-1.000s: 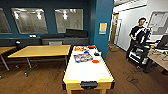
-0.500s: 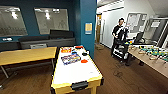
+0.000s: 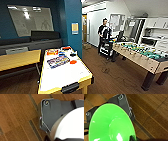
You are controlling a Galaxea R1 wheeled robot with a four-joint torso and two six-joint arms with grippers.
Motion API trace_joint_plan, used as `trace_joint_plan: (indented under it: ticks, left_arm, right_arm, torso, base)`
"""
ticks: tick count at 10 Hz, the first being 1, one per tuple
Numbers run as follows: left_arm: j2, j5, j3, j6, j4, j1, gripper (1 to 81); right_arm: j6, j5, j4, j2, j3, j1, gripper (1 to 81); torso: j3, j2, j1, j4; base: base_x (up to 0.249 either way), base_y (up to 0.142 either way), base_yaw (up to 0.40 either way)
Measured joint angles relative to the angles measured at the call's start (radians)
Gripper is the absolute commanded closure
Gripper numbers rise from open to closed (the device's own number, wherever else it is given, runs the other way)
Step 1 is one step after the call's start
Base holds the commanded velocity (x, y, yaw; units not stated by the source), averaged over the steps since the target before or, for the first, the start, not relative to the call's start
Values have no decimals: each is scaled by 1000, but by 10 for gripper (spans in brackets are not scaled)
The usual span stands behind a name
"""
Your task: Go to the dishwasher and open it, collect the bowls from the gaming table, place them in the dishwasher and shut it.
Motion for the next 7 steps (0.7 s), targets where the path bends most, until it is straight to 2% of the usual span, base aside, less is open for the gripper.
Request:
trace_joint_plan:
  ticks: [7]
  left_arm:
    - [23,2,0,1,18,0,811]
  right_arm:
    - [0,2,0,26,0,-11,811]
  torso:
    - [0,0,0,0]
  base:
    - [0,0,-390]
